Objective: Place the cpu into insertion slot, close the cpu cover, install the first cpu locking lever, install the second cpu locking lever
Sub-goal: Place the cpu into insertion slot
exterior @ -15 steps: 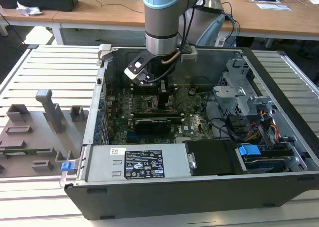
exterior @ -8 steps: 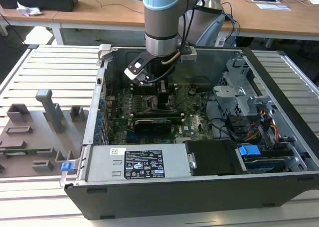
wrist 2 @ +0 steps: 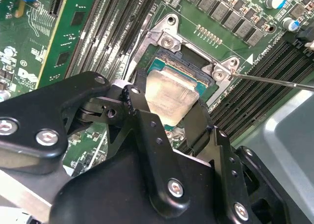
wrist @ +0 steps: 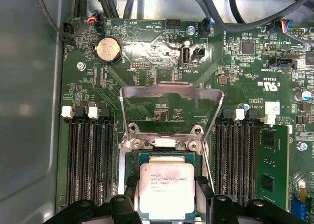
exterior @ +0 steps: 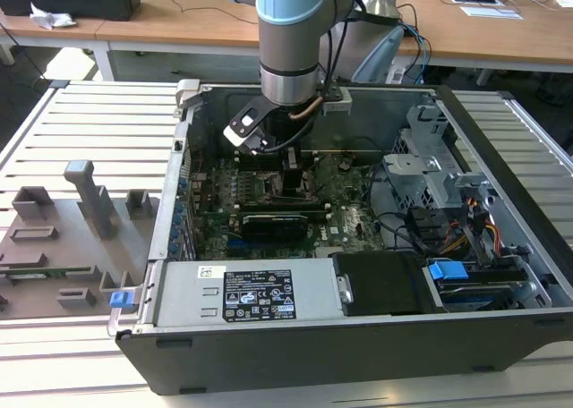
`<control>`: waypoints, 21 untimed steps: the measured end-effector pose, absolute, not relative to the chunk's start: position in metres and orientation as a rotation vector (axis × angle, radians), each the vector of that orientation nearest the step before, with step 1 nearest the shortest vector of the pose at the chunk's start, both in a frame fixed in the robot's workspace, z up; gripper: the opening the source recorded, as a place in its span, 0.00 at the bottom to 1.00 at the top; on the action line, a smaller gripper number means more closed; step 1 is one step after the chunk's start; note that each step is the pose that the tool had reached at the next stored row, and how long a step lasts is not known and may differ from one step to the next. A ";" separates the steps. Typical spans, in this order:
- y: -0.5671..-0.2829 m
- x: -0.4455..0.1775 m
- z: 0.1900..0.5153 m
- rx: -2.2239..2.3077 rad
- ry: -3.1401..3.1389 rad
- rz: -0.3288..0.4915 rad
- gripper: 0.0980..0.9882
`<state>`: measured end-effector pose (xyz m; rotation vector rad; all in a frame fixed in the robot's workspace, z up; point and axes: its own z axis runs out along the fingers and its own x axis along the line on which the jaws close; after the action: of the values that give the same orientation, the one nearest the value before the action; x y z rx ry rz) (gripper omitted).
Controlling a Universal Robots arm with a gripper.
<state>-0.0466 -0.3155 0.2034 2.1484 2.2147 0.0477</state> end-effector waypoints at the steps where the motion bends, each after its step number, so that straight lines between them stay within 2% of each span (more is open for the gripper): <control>1: -0.315 -0.047 0.203 2.148 2.215 0.048 0.50; 14: -0.315 -0.048 0.198 2.151 2.212 0.048 0.50; 15: -0.315 -0.048 0.198 2.151 2.212 0.048 0.51; 16: -0.315 -0.048 0.198 2.151 2.212 0.048 0.58; 21: -0.315 -0.051 0.198 2.151 2.212 0.048 0.58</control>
<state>-0.0510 -0.3151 0.1984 2.1513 2.2120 0.0479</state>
